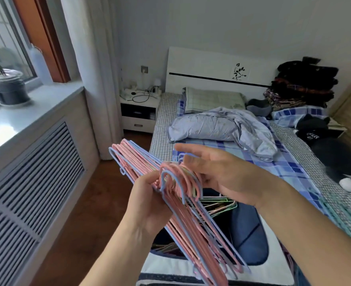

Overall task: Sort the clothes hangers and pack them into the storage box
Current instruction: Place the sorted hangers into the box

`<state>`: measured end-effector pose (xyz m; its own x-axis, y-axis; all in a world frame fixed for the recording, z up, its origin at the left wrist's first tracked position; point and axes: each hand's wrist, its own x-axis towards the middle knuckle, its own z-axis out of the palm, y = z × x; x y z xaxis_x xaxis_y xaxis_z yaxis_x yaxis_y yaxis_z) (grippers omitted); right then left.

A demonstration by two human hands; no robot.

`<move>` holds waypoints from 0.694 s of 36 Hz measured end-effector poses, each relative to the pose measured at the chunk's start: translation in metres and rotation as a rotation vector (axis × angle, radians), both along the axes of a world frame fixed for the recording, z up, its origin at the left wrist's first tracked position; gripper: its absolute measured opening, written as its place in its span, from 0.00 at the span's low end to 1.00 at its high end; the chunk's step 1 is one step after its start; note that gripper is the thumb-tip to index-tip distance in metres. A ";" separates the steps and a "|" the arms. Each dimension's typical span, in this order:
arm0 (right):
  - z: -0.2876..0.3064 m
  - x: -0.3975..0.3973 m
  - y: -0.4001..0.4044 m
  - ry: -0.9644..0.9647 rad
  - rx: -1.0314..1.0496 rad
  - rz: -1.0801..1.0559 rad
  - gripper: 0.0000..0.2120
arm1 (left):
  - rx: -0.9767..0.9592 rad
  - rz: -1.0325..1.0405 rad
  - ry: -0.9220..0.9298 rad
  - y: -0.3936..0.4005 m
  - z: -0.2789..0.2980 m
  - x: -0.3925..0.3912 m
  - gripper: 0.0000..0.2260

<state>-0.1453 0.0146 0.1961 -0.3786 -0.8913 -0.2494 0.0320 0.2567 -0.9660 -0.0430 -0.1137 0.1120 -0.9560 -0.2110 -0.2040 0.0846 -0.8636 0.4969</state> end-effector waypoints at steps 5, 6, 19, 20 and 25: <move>0.006 -0.001 -0.001 0.121 0.047 0.126 0.29 | -0.005 -0.012 0.006 0.009 -0.005 0.005 0.15; 0.008 -0.002 -0.001 0.101 0.000 0.098 0.26 | -0.014 -0.023 0.003 0.010 -0.006 0.005 0.15; 0.007 -0.003 -0.004 0.133 0.030 -0.019 0.17 | 0.056 -0.028 -0.131 0.012 -0.008 0.004 0.18; 0.007 -0.002 -0.004 0.170 0.057 -0.015 0.16 | 0.059 -0.035 -0.137 0.012 -0.009 0.004 0.18; 0.010 -0.003 0.005 0.140 0.084 0.015 0.17 | 0.030 -0.077 -0.131 0.011 -0.012 0.006 0.17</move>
